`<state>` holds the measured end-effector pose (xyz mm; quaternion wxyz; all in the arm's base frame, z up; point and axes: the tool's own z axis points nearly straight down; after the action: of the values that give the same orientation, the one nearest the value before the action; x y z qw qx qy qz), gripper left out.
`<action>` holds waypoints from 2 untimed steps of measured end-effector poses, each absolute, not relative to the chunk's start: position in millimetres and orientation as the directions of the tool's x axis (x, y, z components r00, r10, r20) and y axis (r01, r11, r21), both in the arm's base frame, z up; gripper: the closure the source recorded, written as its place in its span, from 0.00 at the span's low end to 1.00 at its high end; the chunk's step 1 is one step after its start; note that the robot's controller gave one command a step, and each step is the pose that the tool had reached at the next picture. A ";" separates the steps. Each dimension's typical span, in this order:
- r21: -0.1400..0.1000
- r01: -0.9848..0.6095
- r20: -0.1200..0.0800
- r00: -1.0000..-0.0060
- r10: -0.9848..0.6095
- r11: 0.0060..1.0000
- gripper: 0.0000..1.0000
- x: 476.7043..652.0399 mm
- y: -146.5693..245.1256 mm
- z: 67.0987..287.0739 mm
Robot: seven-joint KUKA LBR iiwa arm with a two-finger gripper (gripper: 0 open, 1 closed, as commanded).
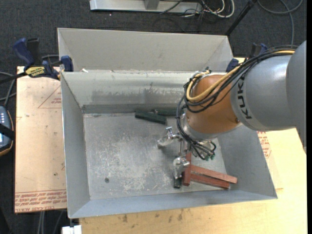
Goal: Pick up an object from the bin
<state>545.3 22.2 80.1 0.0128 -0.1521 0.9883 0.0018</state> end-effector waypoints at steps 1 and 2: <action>0.000 -0.300 -0.026 -0.954 -0.300 0.954 0.00 545.3 22.2 80.1; 0.001 -0.390 -0.019 -0.921 -0.390 0.921 0.00 537.5 12.0 85.0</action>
Offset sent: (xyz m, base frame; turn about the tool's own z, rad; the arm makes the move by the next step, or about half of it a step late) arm -0.0293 -0.0613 0.0328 -0.3739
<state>537.5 12.0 85.0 0.0092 -0.1990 0.9800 0.0023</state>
